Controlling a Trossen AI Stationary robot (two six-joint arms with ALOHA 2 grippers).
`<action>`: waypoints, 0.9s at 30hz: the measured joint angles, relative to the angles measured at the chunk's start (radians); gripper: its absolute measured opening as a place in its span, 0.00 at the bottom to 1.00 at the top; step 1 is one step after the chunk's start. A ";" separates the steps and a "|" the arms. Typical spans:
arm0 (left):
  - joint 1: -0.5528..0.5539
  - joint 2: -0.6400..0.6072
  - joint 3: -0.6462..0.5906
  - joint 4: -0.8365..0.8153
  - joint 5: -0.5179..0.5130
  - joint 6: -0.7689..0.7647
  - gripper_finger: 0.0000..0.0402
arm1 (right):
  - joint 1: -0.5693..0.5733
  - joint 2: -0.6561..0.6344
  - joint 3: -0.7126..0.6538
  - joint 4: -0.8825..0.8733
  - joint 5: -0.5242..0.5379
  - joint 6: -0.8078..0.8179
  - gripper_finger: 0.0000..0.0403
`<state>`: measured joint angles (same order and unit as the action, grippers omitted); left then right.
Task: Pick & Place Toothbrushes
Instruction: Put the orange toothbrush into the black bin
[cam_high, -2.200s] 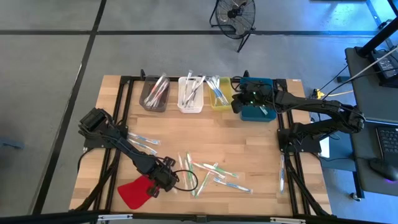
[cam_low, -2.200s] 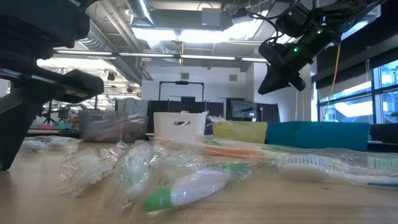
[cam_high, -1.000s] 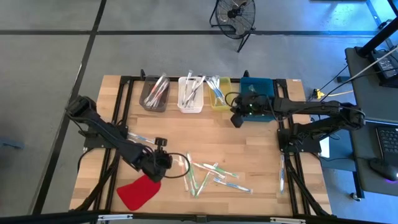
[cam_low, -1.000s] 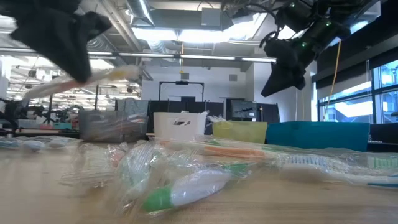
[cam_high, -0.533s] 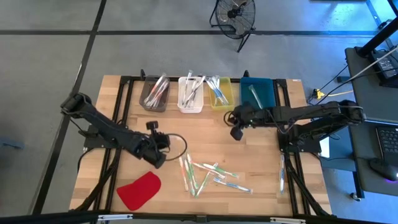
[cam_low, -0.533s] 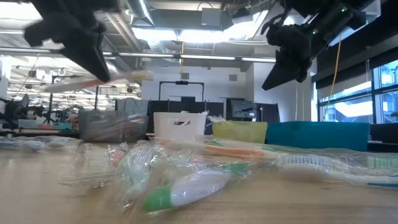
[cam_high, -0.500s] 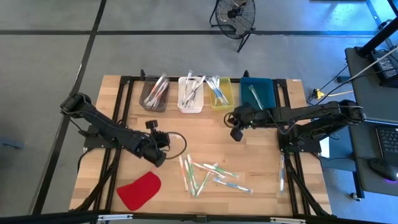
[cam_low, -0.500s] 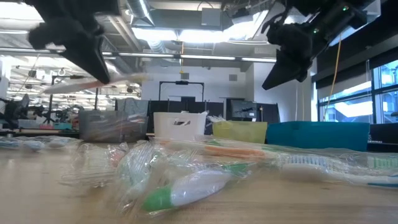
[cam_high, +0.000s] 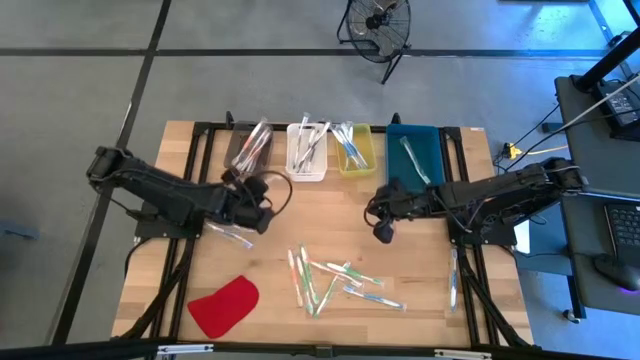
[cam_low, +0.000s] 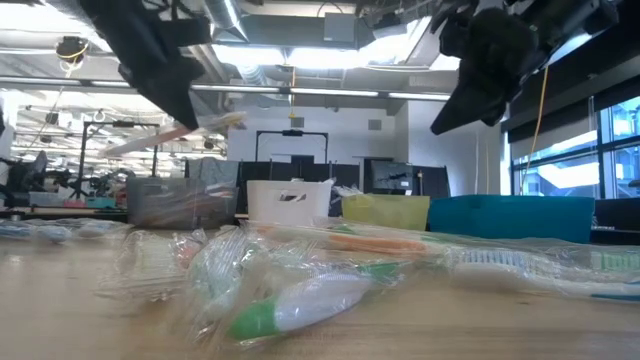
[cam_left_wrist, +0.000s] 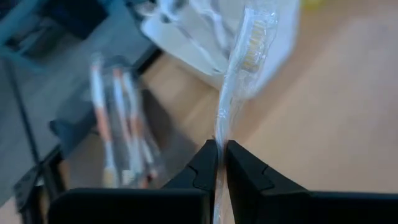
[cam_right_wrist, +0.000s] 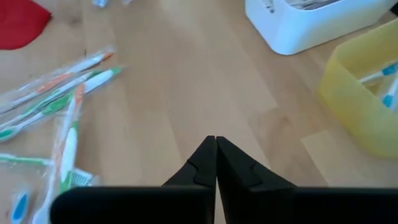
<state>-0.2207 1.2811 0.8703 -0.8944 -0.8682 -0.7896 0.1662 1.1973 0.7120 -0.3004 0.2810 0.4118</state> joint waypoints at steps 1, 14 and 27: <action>0.021 0.000 0.000 0.000 -0.014 -0.001 0.04 | 0.008 0.000 0.000 0.000 0.000 0.000 0.01; 0.266 0.000 0.000 0.020 -0.072 0.024 0.04 | 0.075 0.000 0.000 0.000 0.000 0.000 0.08; 0.543 0.002 0.000 0.283 -0.031 0.196 0.04 | 0.087 0.000 0.000 0.000 0.037 0.003 0.01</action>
<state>0.3227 1.2831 0.8703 -0.6117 -0.8993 -0.5935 0.2535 1.1973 0.7120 -0.3000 0.3176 0.4149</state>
